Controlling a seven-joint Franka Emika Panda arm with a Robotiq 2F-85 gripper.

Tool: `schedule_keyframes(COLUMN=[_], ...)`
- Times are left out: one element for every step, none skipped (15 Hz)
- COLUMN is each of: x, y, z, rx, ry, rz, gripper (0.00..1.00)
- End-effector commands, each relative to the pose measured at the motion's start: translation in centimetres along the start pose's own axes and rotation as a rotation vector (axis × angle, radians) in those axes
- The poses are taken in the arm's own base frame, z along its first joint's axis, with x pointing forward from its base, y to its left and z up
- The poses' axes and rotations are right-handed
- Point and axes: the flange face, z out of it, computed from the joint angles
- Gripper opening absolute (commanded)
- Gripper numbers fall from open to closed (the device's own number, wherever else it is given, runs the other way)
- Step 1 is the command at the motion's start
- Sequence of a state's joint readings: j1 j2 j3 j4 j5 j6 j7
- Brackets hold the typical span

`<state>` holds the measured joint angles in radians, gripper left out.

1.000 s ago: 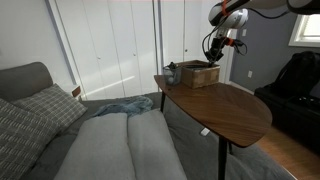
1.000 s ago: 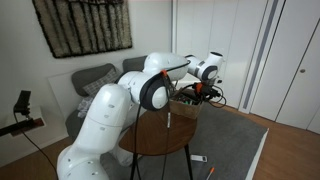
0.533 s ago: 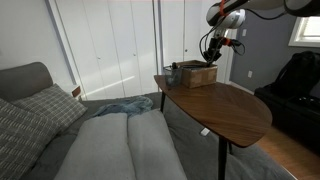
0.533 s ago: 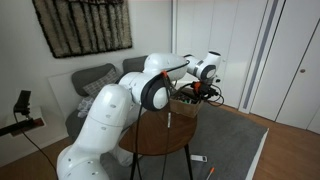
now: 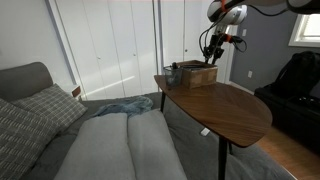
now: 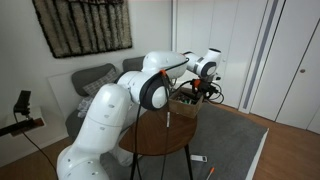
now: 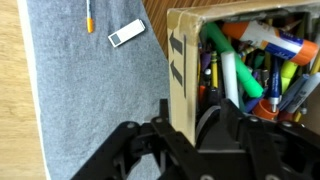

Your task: Move the box to the right then forward

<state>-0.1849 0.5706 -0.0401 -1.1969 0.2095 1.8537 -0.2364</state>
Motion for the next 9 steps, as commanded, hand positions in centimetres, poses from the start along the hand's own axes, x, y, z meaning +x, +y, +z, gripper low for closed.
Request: schedule_keyframes(x=[-4.1, -5.4, -6.4, -7.4, -8.3, -8.9, -9.7, -10.4, -11.1], y=[-0.3, -0.6, -1.0, -1.7, -2.4, -3.4, -4.7, -5.9, -7.0], z=[-4.0, -4.7, -5.4, -6.3, -6.8, -7.2, -7.3, -7.3, -7.2], rx=[-0.013, -0.007, 0.000, 0.013, 0.018, 0.010, 0.009, 0.006, 0.006], ry=[-0.032, -0.049, -0.052, -0.044, -0.039, -0.022, -0.010, -0.012, -0.012], rz=[-0.050, -0.095, -0.141, -0.201, -0.257, -0.303, -0.356, -0.403, -0.449], gripper=[0.88, 0.95, 0.99, 1.00, 1.00, 1.00, 1.00, 1.00, 1.00])
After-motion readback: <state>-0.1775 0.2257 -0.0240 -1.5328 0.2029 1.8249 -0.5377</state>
